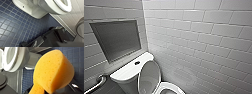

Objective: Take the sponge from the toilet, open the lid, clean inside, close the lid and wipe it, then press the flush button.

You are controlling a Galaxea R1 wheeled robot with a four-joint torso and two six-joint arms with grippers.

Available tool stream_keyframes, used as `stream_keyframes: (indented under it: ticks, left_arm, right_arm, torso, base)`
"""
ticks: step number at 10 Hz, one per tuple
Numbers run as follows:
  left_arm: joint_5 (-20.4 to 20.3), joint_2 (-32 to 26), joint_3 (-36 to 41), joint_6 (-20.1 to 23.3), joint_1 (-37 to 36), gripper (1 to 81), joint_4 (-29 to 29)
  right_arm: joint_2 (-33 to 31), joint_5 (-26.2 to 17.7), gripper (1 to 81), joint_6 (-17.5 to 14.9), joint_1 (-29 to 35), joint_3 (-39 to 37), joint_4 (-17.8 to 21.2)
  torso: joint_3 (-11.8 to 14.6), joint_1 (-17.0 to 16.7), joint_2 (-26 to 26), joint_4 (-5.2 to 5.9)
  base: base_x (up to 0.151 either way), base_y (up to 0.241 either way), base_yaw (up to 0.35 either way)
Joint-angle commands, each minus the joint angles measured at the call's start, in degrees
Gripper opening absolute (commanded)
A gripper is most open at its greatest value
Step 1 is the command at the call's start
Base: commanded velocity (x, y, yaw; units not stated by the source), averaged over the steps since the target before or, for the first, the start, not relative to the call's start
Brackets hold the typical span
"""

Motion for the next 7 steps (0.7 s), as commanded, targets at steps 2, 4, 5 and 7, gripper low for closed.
stream_keyframes:
  ticks: [2, 4, 5, 7]
  left_arm:
    - [-2.6, -1.6, 1.1, -0.3, -0.9, 81.1, 0.4]
    - [-4.9, -0.9, -3.8, -0.3, 0.6, 81.1, -3.8]
    - [-7.9, 0.2, -7.4, -0.3, 1.3, 81.1, -5.3]
    - [-17.3, 3.8, -16.7, -0.2, 1.6, 81.1, -5.1]
  right_arm:
    - [-3.7, -1.6, 1.0, 0.1, 3.2, 3.0, -2.4]
    - [-3.9, -1.6, 1.0, 0.1, 3.2, 3.3, -2.4]
    - [-3.8, -1.6, 1.0, 0.2, 3.3, 3.5, -2.3]
    - [-3.7, -1.6, 1.0, 0.3, 3.7, 3.9, -2.2]
  torso:
    - [0.0, 0.0, 0.0, 0.00]
    - [0.0, 0.0, 0.0, 0.00]
    - [0.0, 0.0, 0.0, 0.00]
    - [0.0, 0.0, 0.0, 0.00]
  base:
    - [0.000, 0.000, 0.000]
    - [0.000, 0.000, 0.000]
    - [0.000, 0.000, 0.000]
    - [0.000, 0.000, 0.000]
